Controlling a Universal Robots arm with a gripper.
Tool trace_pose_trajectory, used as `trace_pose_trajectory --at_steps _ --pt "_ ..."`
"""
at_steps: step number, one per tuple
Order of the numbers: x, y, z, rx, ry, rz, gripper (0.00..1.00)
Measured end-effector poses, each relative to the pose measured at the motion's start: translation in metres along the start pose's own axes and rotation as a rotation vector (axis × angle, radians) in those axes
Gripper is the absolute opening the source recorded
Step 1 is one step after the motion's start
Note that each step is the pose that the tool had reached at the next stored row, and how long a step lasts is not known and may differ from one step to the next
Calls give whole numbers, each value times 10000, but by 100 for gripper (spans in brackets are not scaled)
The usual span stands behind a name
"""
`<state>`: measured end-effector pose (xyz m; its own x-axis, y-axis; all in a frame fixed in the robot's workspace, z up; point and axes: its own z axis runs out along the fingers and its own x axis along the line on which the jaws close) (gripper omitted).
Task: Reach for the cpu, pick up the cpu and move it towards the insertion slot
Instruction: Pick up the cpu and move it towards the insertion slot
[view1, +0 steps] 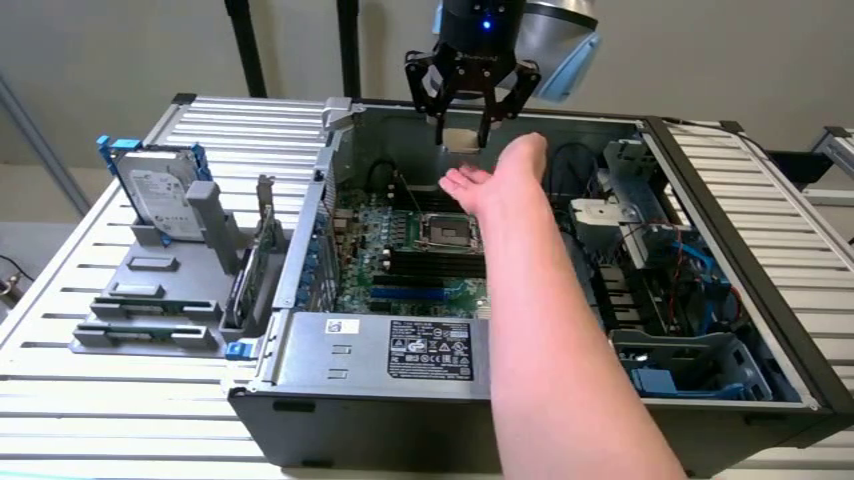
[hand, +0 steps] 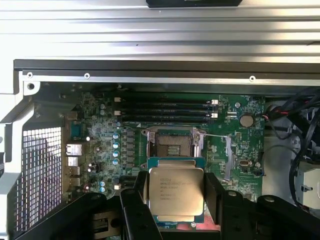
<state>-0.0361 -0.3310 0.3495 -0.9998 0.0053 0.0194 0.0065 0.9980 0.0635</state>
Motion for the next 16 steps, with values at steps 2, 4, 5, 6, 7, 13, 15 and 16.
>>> trace_pose_trajectory --at_steps 2,4,5,6,7,13,15,16 --pt "0 0 0 1 0 0 55" --pt "0 0 0 0 0 0 62" --pt "0 0 0 0 0 0 62" --pt "0 0 0 1 0 0 62" --pt "0 0 0 1 0 0 69" --pt "2 6 -101 -1 -1 1 69" --pt "4 12 -189 0 0 1 69" --pt "5 15 -234 2 1 1 69"
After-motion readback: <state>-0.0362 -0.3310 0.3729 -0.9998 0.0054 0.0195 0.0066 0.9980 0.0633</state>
